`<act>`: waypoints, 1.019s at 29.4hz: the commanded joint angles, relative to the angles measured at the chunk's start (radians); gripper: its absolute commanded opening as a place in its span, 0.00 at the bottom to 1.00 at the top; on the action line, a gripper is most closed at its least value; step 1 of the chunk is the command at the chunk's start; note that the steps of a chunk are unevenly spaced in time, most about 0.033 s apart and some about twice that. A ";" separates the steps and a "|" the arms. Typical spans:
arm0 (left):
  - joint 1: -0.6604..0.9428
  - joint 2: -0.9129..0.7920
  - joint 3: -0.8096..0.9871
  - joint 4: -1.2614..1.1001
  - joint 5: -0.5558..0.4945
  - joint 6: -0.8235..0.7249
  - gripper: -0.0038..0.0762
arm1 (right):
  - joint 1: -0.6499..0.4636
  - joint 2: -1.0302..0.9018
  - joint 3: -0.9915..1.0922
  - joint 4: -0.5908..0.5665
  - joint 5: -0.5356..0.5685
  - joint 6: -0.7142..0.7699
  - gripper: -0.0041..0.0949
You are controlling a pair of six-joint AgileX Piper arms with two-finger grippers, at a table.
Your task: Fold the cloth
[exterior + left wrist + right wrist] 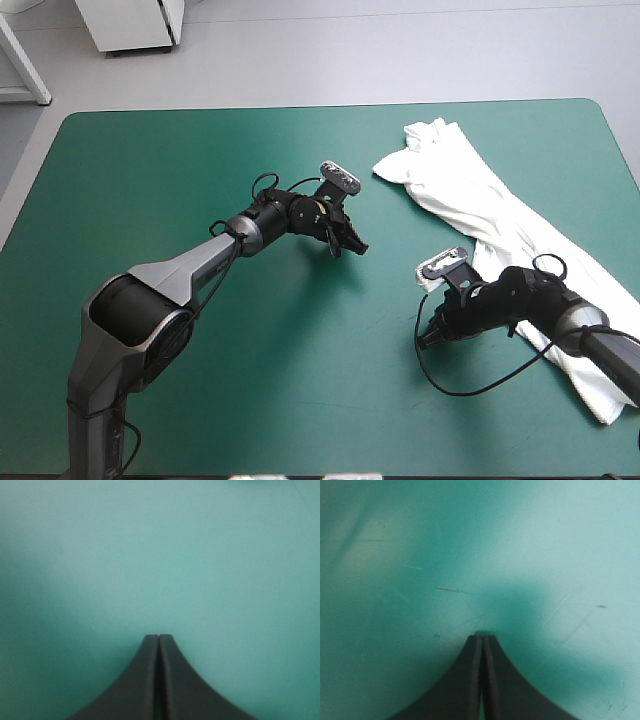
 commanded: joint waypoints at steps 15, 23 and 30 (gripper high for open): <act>-0.001 -0.091 -0.023 0.004 0.008 -0.001 0.04 | -0.002 -0.017 -0.050 -0.042 0.026 0.001 0.02; -0.001 -0.293 -0.023 0.082 0.066 -0.023 0.04 | -0.004 -0.017 -0.268 -0.292 0.222 0.184 0.02; 0.011 -0.450 -0.021 0.087 0.271 -0.049 0.04 | -0.004 -0.081 -0.424 -0.478 0.421 0.276 0.02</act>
